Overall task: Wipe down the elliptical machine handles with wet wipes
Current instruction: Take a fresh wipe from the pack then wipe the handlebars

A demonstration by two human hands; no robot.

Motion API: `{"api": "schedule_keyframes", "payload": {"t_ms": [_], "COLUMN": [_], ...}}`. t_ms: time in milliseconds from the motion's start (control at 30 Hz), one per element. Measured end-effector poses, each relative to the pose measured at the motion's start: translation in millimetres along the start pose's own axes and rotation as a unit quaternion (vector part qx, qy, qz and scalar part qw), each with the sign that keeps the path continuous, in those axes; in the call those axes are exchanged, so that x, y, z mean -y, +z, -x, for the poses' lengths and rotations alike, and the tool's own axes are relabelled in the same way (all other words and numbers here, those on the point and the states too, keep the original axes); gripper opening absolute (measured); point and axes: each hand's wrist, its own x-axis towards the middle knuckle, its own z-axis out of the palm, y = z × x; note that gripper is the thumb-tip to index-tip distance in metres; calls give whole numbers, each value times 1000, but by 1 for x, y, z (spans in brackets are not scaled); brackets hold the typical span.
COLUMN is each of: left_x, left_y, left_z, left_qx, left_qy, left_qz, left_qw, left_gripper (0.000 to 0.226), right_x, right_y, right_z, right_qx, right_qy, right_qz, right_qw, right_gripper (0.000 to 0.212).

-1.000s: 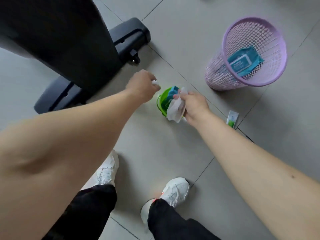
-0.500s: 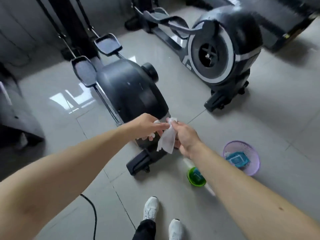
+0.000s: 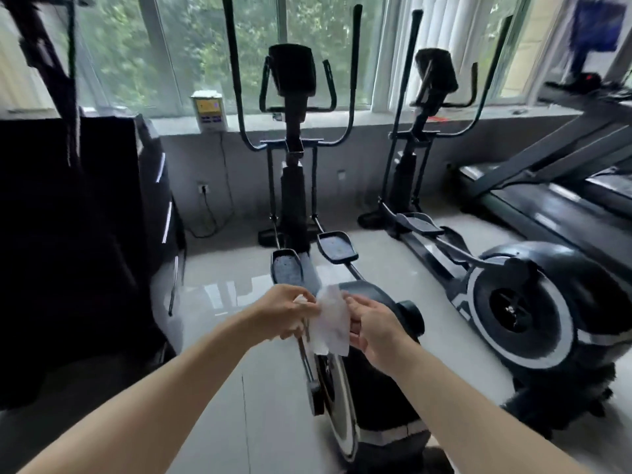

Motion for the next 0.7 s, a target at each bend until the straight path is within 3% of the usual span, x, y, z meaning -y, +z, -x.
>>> {"api": "schedule_keyframes", "payload": {"t_ms": [133,167,233,300,467,633,700], "left_x": [32,40,57,71,93,118,125], "left_y": [-98,-125,-180,-231,-333,-406,-431], "left_z": [-25,-34,-56,-75,-117,-169,-198], "left_qx": [-2,3,9,3,-47,-131,-148], "left_qy": [35,43,55,53,33,16,24], "left_qz": [19,18,6,2,12,77,97], "left_qw": [999,999,998,999,998,988,984], "left_gripper": [9,8,4,2,4,14,15], "right_x": [23,29,40,54,80,103,114], "right_y": [88,112,155,197,287,341,357], "right_z": [-67,-83,-116,-142,-215,-310,-350], "right_qx": [71,91,138,181,219,176,195], "right_qy": [2,-12,-58,-107,-181,-156,-128], "right_qz": [35,53,110,177,276,214,145], "right_qw": [997,994,983,961,918,948,961], "right_gripper": [37,44,80,89,42,12,16]}}
